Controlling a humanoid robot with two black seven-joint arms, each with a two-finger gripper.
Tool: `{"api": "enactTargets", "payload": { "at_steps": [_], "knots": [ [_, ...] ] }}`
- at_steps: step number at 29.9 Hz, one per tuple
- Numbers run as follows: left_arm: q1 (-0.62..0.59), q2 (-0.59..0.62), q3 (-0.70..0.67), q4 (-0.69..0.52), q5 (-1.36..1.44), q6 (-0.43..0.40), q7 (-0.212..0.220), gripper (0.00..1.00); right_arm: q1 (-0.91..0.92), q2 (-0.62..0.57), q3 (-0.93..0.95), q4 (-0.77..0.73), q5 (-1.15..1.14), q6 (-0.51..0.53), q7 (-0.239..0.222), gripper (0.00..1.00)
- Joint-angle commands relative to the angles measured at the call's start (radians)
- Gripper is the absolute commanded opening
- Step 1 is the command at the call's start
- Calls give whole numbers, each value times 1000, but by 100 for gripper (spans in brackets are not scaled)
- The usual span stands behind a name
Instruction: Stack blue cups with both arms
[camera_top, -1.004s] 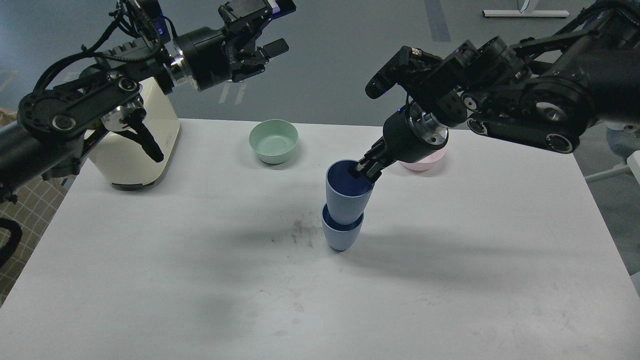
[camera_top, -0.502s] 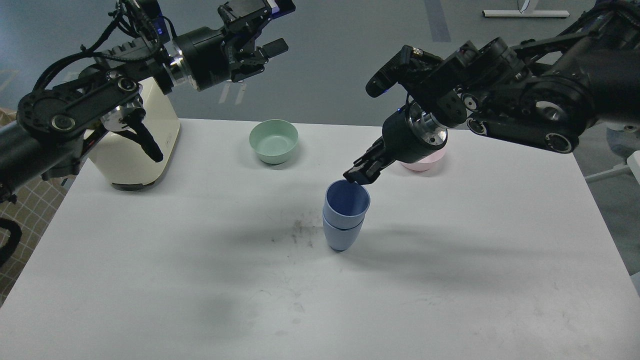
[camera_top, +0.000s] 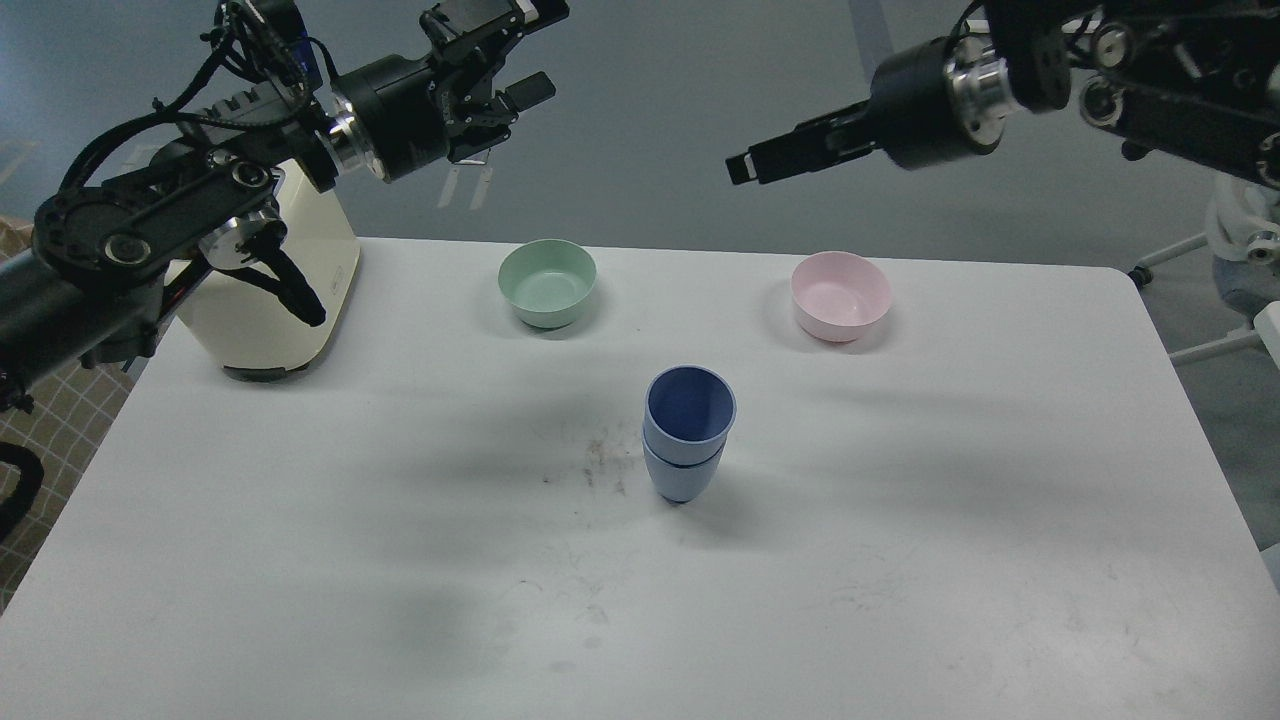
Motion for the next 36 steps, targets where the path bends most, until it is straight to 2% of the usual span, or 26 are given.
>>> {"api": "enactTargets", "payload": {
  "at_steps": [1,5,8,10,12,16,18,22,26,31,36],
  "knots": [
    [16,-8,1,20,-2,10,0,98,-122,-123,138,-37,91,-91,0,100],
    [27,-40,1,53,-3,27,0,98,-289,-172,324,-85,100,-136,0,100],
    [33,-81,-15,125,-17,45,0,98,-394,-172,468,-131,103,-191,0,100],
    [35,-161,-51,242,-58,35,0,98,-513,-160,641,-139,103,-278,0,100],
    [36,-216,-87,331,-104,30,0,98,-596,-145,788,-148,103,-309,0,100],
    [41,-267,-107,423,-170,-2,0,97,-725,-79,988,-165,122,-303,0,100],
    [55,-293,-107,461,-215,-51,0,97,-791,-24,1083,-214,169,-277,-2,100],
    [99,-312,-116,483,-267,-104,0,97,-840,58,1142,-291,250,-196,-2,100],
    [148,-312,-140,483,-302,-104,0,97,-894,119,1228,-335,324,-110,-2,100],
    [200,-309,-245,483,-316,-104,0,97,-943,182,1306,-341,332,19,0,100],
    [233,-310,-265,483,-316,-104,0,98,-968,220,1341,-354,333,25,0,100]
  ]
}}
